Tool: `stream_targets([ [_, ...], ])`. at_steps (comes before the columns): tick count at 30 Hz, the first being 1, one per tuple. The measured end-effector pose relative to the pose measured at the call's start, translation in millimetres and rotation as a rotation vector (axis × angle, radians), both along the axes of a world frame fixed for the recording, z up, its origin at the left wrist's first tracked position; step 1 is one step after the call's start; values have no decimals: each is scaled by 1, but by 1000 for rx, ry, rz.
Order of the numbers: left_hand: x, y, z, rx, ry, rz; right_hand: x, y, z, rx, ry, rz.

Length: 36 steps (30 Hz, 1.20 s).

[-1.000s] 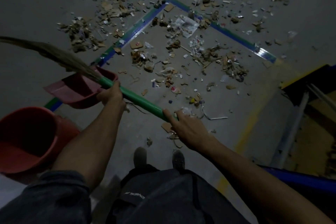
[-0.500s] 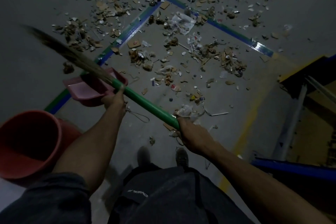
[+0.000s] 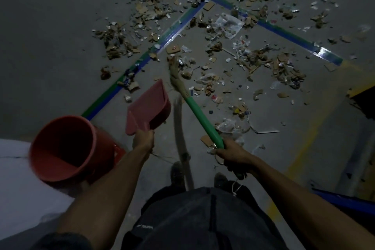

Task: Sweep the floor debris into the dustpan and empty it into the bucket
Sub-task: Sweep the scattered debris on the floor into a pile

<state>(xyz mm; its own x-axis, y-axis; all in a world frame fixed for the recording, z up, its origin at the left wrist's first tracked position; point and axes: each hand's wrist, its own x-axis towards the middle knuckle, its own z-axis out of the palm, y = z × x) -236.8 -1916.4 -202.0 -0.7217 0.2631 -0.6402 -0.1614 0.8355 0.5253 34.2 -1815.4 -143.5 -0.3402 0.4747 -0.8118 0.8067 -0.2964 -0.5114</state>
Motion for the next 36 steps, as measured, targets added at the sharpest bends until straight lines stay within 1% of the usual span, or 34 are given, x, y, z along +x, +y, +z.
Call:
stream_targets([
  [1,7,-6,1,-15,11,-23,3,4,-2,-39,10,-9],
  [3,26,-18,5,-25,20,-39,11,15,-6,-77,19,39],
  [6,62,-32,13,-22,-6,4,25,27,-14,-65,20,166],
  [10,110,-51,20,-83,70,64,50,32,-27,-16,9,347],
  [12,131,-62,23,-133,91,114,61,34,-31,23,-14,464],
  [15,158,-83,30,-218,78,168,72,37,-31,118,-66,740],
  [17,174,-98,32,-246,85,167,76,35,-31,154,-88,894],
  [20,196,-116,32,-281,87,106,81,24,-40,120,-138,1050],
  [22,207,-125,30,-314,40,130,85,12,-50,47,-174,1086],
  [25,219,-134,29,-375,-24,209,96,1,-64,-86,-207,1012],
  [27,222,-139,26,-390,-54,188,109,-1,-74,-137,-221,924],
  [28,224,-142,24,-397,-62,167,117,2,-79,-150,-241,852],
  [31,228,-148,20,-403,-84,129,138,24,-90,-189,-352,541],
  [33,231,-153,16,-416,-88,112,140,49,-95,-162,-369,405],
  [36,235,-158,11,-416,-95,103,128,82,-98,-48,-345,279],
])
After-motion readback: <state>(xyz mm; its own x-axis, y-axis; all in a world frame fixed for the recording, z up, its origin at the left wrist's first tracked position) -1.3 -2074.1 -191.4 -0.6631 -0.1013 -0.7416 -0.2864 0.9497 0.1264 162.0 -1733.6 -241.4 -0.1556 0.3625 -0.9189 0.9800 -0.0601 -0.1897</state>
